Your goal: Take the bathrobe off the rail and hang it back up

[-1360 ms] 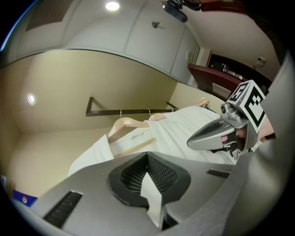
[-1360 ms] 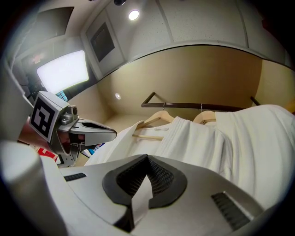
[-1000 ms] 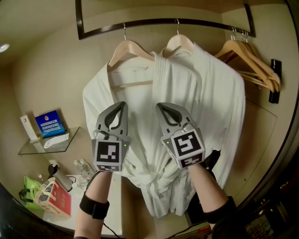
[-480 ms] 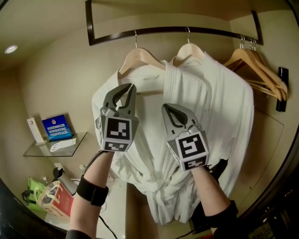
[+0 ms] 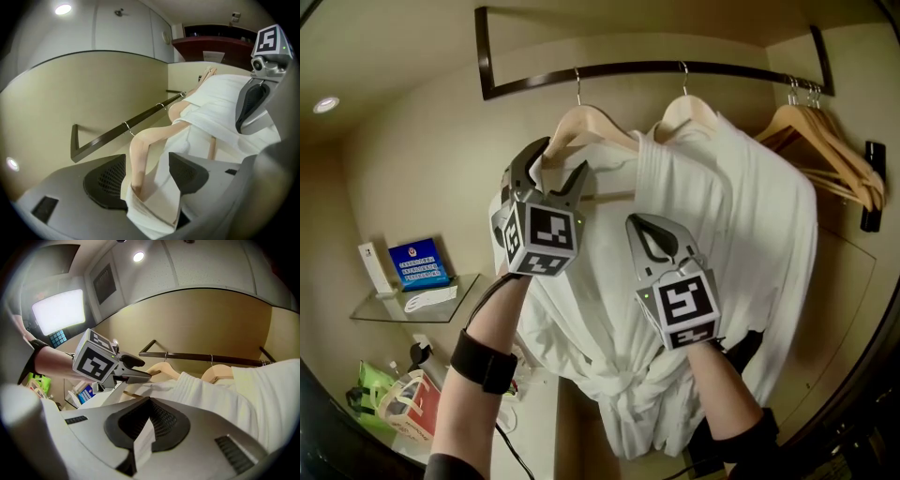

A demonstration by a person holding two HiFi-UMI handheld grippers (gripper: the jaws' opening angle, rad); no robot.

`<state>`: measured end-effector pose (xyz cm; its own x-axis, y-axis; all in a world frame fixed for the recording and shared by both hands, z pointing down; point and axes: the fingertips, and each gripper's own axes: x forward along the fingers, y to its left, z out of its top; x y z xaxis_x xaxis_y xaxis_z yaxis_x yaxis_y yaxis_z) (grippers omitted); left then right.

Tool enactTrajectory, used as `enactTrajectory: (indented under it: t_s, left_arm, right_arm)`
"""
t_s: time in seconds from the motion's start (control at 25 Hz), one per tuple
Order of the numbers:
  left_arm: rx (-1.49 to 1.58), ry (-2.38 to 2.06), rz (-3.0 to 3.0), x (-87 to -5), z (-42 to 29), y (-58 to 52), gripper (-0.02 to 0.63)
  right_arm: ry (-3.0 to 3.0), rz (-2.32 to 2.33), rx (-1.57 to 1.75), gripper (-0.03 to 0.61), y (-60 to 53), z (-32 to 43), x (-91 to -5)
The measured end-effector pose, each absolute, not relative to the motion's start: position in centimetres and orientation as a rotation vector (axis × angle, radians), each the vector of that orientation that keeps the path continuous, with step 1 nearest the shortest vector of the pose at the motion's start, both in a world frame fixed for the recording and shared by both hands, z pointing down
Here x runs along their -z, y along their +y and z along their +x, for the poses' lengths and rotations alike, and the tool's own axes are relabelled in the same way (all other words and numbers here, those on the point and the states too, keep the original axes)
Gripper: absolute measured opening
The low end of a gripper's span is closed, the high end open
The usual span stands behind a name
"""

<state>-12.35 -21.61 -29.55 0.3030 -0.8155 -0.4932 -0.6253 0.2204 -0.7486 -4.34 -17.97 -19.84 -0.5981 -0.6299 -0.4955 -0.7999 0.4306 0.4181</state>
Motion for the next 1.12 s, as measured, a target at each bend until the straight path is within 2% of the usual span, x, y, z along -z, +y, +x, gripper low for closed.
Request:
enactTrajectory:
  t_s: [0.08,0.96,1.12]
  left_arm:
    - [0.241,1.413,-1.453,30.5,-12.8,-22.3,0.286]
    - [0.336,1.449,-1.466,34.3,-12.6,-27.1,0.284]
    - [0.342,1.45,-1.482,34.3,-12.3,-27.3,0.218]
  right_arm:
    - [2.421,-1.238,-0.927,0.025,-18.0,-4.5,20.0]
    - [2.416,-1.214,-0.965,0.025,-17.6,-4.8,20.6]
    - [2.42,-1.212,-0.967,0.025,-17.6,-4.9,20.5]
